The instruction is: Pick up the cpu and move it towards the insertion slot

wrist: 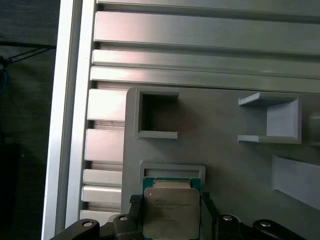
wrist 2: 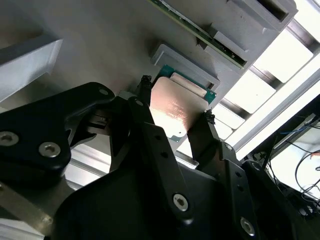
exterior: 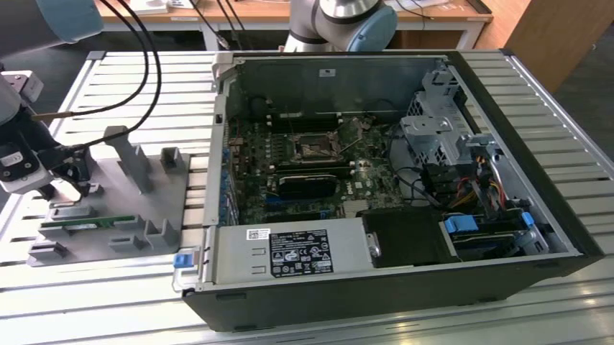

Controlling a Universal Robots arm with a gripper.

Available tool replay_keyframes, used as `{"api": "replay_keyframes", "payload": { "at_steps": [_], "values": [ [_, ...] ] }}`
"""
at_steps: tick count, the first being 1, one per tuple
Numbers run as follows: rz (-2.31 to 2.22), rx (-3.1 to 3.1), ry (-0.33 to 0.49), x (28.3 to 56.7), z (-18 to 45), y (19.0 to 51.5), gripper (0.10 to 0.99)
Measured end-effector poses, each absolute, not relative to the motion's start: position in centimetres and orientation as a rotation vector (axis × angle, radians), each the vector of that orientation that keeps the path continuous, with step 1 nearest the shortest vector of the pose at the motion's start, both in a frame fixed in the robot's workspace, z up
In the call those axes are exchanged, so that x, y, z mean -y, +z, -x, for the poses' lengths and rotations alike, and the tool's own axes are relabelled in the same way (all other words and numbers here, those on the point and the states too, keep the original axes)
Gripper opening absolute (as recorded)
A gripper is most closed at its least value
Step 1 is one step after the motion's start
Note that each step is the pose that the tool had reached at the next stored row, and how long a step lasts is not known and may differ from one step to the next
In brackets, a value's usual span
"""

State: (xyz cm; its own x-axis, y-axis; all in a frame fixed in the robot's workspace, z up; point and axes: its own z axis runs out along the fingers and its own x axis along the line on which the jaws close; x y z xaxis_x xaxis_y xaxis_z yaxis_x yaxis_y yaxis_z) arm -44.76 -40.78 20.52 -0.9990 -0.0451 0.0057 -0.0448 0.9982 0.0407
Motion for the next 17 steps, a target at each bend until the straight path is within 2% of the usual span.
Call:
{"api": "replay_keyframes", "payload": {
  "at_steps": [17],
  "values": [
    [-0.071,3.134,-0.064,40.8,44.8,22.1,0.541]
  ]
}}
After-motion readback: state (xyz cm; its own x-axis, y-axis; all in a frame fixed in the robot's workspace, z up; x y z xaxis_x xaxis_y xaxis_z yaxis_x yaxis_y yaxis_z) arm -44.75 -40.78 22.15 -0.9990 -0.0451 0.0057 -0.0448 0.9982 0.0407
